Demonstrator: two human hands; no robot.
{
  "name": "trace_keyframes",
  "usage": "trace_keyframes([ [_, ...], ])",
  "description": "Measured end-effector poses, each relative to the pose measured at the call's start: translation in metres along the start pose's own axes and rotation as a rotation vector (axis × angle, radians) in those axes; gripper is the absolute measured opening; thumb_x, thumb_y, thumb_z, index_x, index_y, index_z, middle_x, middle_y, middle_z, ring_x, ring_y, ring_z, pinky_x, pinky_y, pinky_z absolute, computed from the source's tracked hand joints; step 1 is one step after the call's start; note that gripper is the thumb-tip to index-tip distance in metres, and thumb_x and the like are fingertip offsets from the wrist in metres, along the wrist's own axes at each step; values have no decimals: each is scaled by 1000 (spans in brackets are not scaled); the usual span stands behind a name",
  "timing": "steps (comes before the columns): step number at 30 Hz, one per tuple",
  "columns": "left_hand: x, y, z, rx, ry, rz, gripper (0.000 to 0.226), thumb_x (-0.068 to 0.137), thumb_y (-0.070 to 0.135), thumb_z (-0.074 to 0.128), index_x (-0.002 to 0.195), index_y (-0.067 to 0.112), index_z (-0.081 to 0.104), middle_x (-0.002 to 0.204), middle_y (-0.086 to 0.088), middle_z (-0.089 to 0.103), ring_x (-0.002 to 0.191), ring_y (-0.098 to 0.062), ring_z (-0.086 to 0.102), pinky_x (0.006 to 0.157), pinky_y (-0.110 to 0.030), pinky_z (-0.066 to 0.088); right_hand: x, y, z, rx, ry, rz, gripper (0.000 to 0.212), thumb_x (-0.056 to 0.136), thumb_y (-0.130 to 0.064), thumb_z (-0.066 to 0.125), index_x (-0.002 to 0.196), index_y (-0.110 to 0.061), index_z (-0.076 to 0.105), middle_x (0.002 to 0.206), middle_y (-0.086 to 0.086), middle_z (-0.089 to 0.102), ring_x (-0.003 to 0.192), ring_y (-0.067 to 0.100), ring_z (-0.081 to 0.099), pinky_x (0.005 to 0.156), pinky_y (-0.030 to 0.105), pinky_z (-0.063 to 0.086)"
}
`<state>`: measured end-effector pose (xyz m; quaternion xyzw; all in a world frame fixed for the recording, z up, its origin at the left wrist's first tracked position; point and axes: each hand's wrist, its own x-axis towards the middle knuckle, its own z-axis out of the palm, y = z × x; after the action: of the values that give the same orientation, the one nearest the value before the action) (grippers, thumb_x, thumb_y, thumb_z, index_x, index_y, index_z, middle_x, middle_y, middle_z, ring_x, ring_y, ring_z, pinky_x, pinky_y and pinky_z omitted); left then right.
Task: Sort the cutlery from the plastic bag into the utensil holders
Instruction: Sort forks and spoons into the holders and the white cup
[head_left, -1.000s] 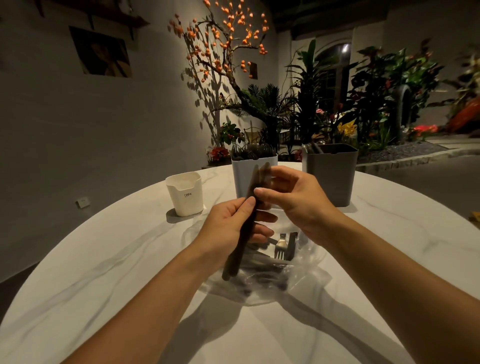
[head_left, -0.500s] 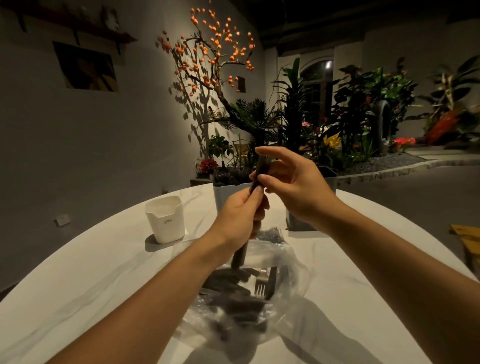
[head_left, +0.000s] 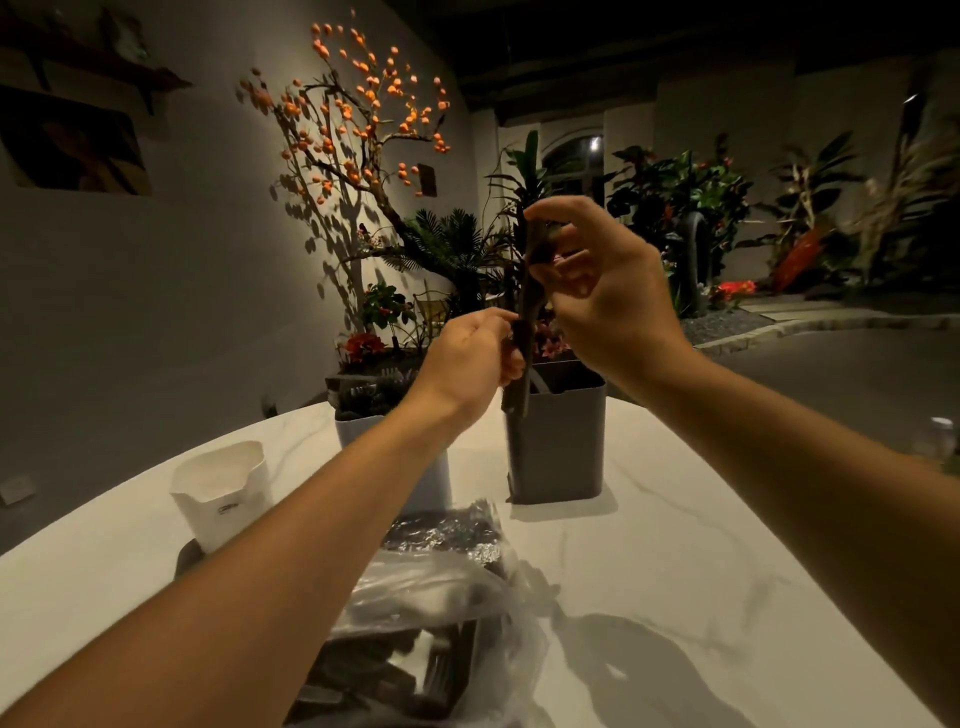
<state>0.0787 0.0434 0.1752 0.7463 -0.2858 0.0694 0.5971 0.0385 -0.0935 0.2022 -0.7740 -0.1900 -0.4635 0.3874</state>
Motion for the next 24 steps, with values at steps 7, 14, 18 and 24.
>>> trace_keyframes([
  [7, 50, -6, 21, -89, -4, -7, 40, 107, 19, 28, 93, 14, 65, 86, -14, 64, 90, -29, 59, 87, -44, 47, 32, 44, 1, -150, 60, -82, 51, 85, 6, 67, 130, -15, 56, 111, 4, 62, 96, 13, 64, 77, 16, 57],
  [14, 83, -54, 26, 106, 37, -136, 34, 101, 34, 33, 93, 17, 62, 79, -4, 59, 75, -22, 53, 74, -42, 41, 25, 103, 33, -250, -148, 46, 49, 86, 2, 69, 127, -22, 60, 113, 1, 64, 99, 19, 65, 81, 35, 60],
  [18, 83, -72, 18, 123, 111, -131, 26, 100, 28, 35, 96, 21, 60, 76, -3, 61, 73, -23, 56, 72, -43, 44, 0, 133, 52, -453, -543, 258, 39, 93, -2, 60, 122, -28, 66, 113, 3, 69, 95, 20, 65, 76, 33, 57],
  [24, 66, -68, 11, 120, 85, -79, 30, 106, 19, 33, 103, 16, 62, 86, -7, 62, 80, -20, 61, 70, -37, 53, -3, 115, 44, -261, -415, 323, 49, 93, 8, 45, 131, -20, 61, 123, 6, 64, 111, 21, 60, 88, 32, 55],
])
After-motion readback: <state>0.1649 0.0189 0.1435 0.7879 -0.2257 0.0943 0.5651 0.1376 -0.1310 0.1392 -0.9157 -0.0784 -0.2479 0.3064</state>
